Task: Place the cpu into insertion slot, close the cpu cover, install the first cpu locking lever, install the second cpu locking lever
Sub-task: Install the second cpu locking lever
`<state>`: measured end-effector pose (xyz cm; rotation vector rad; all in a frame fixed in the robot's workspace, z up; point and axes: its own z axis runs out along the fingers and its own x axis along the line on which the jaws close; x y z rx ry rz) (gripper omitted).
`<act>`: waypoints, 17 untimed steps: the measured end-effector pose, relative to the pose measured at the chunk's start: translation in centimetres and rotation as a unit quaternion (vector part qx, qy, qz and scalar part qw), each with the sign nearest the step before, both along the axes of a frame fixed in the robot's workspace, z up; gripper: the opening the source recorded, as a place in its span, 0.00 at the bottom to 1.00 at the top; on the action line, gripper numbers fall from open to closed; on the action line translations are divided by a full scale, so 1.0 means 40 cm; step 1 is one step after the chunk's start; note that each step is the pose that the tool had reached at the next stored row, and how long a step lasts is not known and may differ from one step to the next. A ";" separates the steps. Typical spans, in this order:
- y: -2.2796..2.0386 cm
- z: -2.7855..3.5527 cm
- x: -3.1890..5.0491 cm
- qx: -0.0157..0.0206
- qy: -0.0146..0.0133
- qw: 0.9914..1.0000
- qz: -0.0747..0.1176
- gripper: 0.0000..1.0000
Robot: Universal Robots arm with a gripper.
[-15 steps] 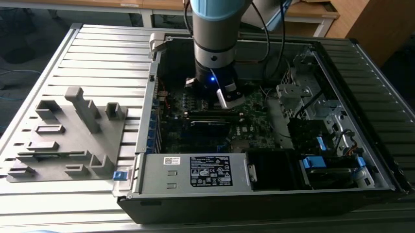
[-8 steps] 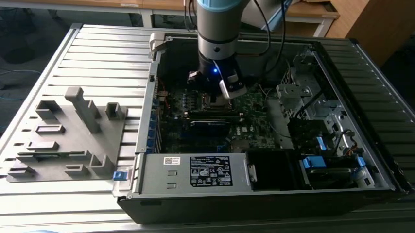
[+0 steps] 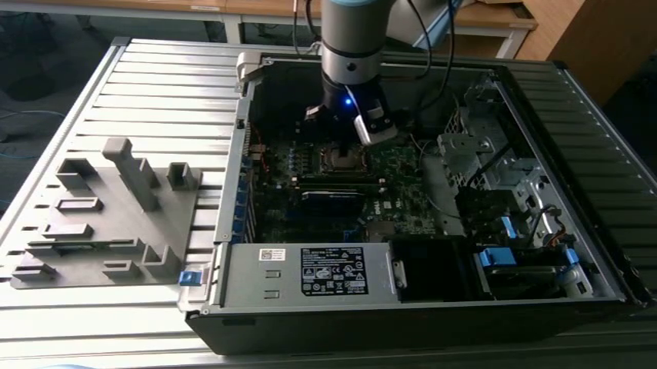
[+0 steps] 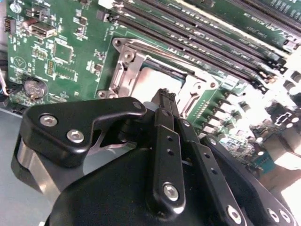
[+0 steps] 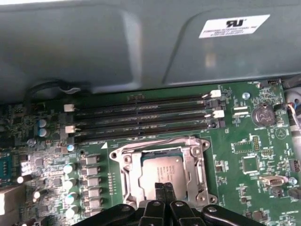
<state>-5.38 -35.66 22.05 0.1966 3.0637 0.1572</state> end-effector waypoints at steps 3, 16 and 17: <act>0.009 0.000 0.005 -0.005 0.000 1.000 0.000 0.11; 0.009 0.022 0.005 -0.005 0.000 1.000 0.000 0.11; 0.009 0.022 0.005 -0.005 0.000 1.000 0.000 0.11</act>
